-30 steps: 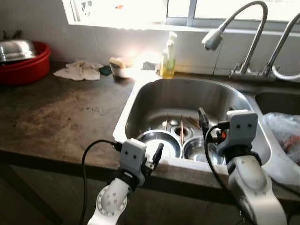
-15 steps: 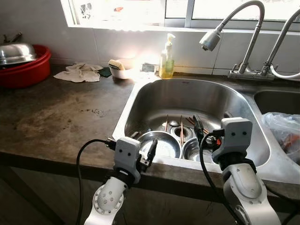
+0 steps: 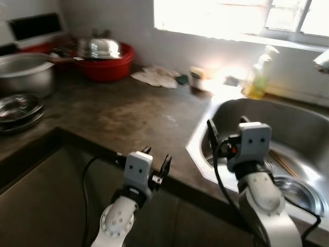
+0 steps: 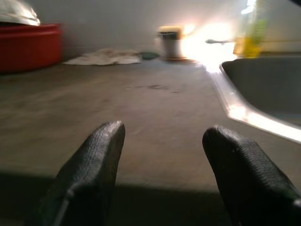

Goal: Kitchen organization

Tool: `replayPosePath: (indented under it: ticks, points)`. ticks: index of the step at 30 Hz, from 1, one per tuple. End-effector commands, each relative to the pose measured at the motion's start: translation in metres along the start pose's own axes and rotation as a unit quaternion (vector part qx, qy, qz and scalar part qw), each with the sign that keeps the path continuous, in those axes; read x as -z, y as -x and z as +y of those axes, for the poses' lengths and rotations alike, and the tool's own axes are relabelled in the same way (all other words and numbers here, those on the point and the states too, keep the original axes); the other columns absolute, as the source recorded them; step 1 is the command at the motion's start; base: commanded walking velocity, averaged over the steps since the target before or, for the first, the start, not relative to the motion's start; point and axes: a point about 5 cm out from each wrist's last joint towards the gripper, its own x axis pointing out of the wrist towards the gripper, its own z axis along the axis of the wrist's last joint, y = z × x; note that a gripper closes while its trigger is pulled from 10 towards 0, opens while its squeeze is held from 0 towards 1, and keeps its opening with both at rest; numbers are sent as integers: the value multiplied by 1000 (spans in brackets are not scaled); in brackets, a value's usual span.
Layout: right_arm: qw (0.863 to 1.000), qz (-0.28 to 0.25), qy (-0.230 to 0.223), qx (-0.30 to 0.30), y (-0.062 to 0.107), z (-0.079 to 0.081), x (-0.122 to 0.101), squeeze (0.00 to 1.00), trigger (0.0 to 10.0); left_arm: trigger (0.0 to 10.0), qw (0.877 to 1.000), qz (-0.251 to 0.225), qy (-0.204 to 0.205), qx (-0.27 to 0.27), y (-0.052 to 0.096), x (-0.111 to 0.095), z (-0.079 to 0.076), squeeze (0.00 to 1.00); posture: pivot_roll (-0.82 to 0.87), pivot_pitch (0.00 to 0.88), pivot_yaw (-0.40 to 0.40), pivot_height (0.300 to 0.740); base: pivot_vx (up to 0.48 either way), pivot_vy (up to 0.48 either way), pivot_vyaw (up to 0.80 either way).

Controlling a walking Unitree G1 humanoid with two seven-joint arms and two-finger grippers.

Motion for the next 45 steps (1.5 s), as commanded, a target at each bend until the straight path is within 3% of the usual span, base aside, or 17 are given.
replayPosePath:
  ticks: [1, 33, 45]
  points:
    - [1000, -2, 0, 11, -2, -4, -1, 0, 10000, 10000, 1000, -4, -2, 10, -1, -3, -5, 0, 116, 0, -29, 740, 0, 446, 800]
    - [1000, 15, -21, 0, -6, 1, 3, 0, 10000, 10000, 1000, 0, 2, 9, -2, -2, -7, 0, 115, 0, -39, 740, 0, 158, 800]
    - [1000, 19, -20, -2, -10, 1, 5, 0, 10000, 10000, 1000, -3, -9, 20, -2, -2, -9, 0, 116, 0, -43, 740, 78, -83, 0]
